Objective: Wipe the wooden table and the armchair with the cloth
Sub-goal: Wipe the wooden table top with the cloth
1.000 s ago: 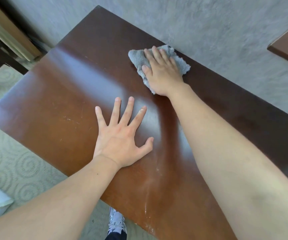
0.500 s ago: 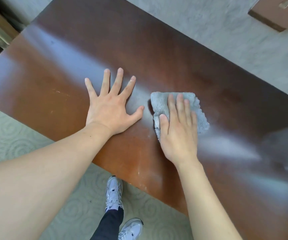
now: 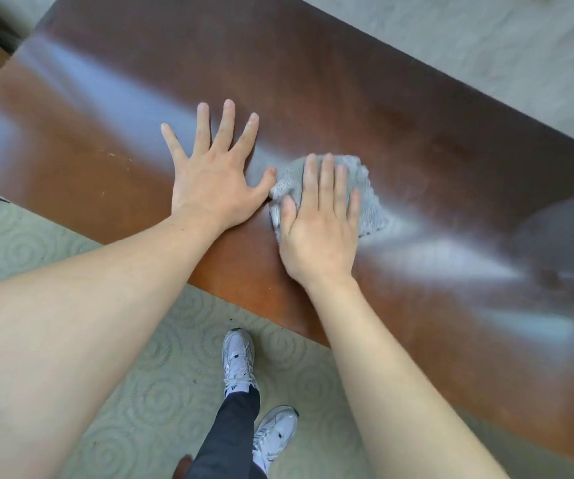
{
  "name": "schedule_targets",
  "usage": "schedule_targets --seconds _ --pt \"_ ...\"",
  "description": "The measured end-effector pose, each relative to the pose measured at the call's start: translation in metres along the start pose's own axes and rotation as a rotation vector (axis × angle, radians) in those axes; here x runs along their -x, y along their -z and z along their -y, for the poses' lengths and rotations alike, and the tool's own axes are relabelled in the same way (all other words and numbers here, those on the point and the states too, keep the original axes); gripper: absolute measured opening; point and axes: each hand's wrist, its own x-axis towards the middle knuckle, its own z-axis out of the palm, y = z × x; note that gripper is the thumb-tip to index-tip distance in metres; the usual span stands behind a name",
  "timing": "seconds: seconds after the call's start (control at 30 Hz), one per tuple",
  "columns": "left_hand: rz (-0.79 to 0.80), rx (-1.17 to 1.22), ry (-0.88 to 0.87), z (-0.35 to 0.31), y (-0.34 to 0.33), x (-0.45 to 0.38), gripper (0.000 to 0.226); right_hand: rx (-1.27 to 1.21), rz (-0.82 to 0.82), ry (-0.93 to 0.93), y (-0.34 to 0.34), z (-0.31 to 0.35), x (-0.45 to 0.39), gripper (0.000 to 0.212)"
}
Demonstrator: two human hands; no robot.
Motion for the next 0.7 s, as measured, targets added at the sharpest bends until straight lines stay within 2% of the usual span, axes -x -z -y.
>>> schedule_targets --seconds 0.1,0.2,0.37,0.43,0.5,0.6,0.7 --pt "-0.004 0.006 -0.001 0.0 -0.001 0.0 0.081 -0.008 -0.02 -0.011 0.007 -0.001 -0.05 0.063" --pt "-0.008 0.006 -0.007 -0.001 -0.002 0.0 0.082 -0.015 -0.046 -0.041 0.005 0.0 -0.051 0.062" --pt "0.011 -0.001 -0.012 -0.002 0.004 0.001 0.081 -0.039 -0.075 -0.101 -0.006 -0.006 0.063 0.066" --pt "0.017 0.005 -0.01 -0.002 0.006 0.002 0.08 -0.003 -0.046 -0.075 -0.011 -0.008 0.112 0.067" --pt "0.016 0.009 -0.015 -0.002 0.006 0.003 0.079 0.029 -0.005 -0.065 -0.014 -0.008 0.126 0.068" --pt "0.027 0.006 -0.022 -0.002 0.006 0.002 0.08 0.023 0.007 -0.087 -0.009 -0.002 0.081 0.067" --pt "0.014 -0.021 -0.02 0.0 0.002 0.001 0.082 0.012 -0.023 -0.081 0.001 0.002 -0.003 0.064"
